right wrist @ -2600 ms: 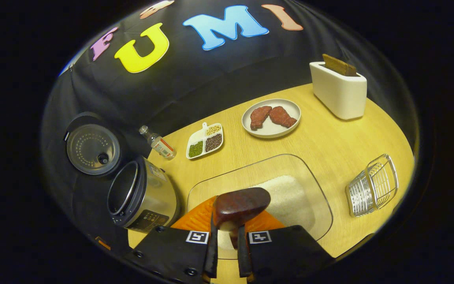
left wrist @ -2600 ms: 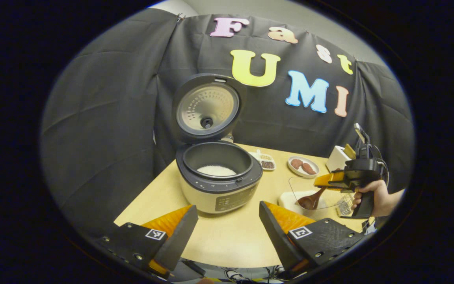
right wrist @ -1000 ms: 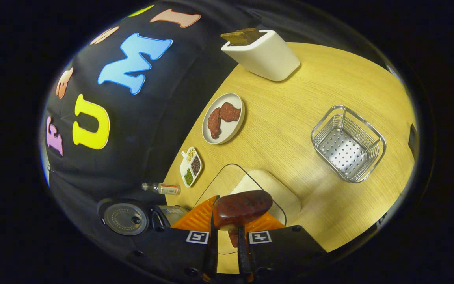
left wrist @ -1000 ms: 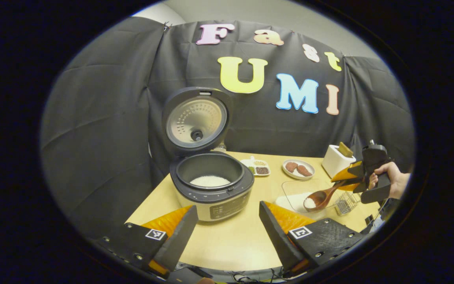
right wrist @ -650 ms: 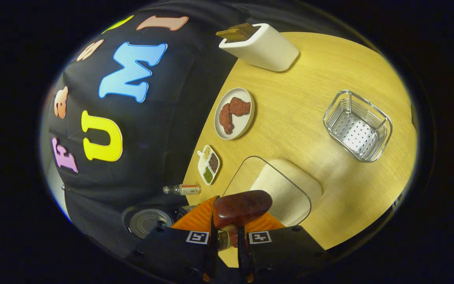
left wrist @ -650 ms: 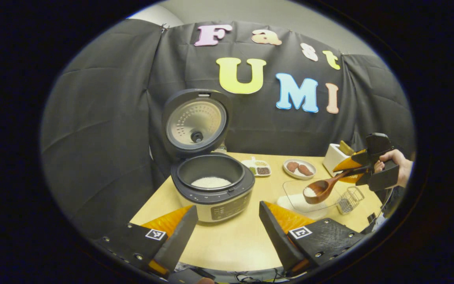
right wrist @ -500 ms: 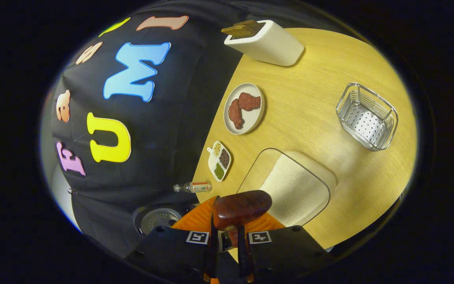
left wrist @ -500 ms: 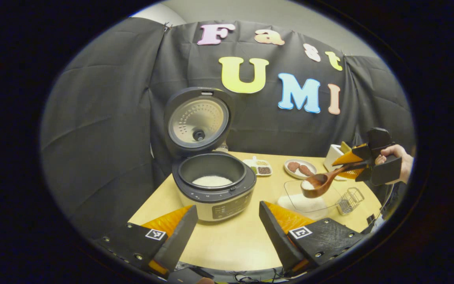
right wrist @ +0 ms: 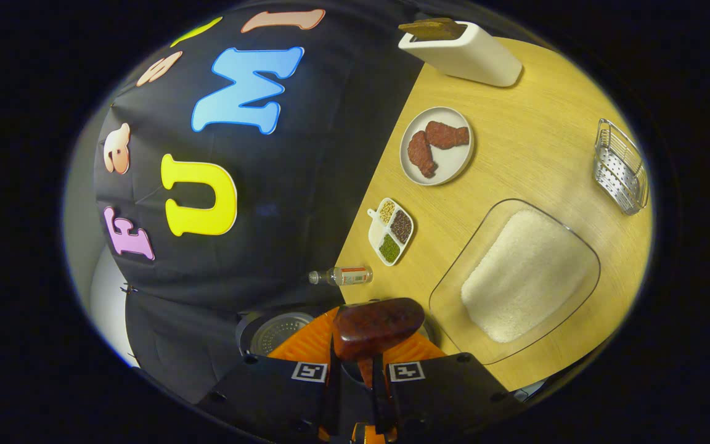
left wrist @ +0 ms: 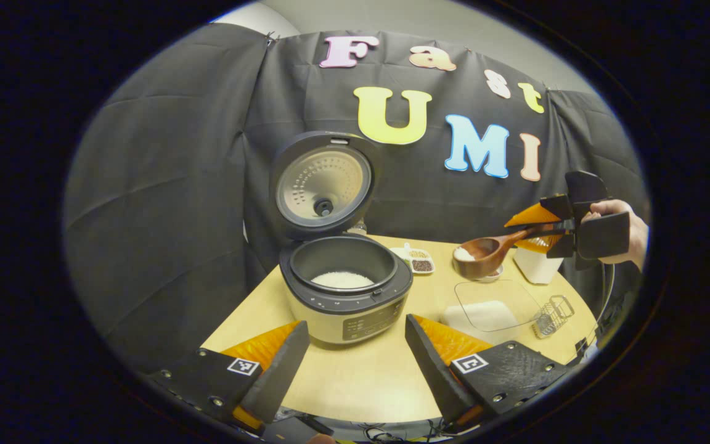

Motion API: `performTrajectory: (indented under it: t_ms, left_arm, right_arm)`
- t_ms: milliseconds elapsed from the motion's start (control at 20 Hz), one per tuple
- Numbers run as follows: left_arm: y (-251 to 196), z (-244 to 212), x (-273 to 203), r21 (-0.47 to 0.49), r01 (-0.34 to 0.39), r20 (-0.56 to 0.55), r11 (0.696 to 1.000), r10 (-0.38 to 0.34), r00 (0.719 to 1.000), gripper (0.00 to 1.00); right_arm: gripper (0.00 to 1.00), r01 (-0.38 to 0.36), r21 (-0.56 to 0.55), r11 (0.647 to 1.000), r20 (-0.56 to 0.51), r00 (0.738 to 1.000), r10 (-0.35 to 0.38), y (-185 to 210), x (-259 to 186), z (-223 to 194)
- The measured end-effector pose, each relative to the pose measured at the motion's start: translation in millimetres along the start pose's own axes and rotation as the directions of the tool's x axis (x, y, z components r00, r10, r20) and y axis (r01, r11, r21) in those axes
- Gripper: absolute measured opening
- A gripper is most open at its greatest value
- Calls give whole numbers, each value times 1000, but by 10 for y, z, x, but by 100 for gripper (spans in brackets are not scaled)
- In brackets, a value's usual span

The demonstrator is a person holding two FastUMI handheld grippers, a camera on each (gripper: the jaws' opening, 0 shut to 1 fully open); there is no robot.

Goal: Close the left gripper, press the button to open the rice cooker; take a wooden spoon from the chopstick holder with the right hand, scoop a spoonful of rice and pour it into the rice cooker, then put the wooden spoon back into the chopstick holder.

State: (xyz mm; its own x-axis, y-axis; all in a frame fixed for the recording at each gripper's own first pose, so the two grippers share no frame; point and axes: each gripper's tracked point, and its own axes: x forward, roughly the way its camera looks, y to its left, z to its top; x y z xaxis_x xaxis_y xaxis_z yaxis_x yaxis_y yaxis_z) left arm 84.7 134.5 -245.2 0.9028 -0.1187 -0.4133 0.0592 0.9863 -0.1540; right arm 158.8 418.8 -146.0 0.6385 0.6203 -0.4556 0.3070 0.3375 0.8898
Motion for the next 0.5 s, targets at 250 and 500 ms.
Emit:
performTrajectory:
  t_ms: [250,500]
  left_arm:
    - [21,-5,-17,-19,-24,-4,1000,24,1000,99]
    - [61,-28,-50,-42,-56,-18,998,55,998,98]
  right_arm:
    - [22,-53,-14,998,-32,998,53,429,257,-252]
    - [22,-74,-107,991,-47,997,69,725,535,-503]
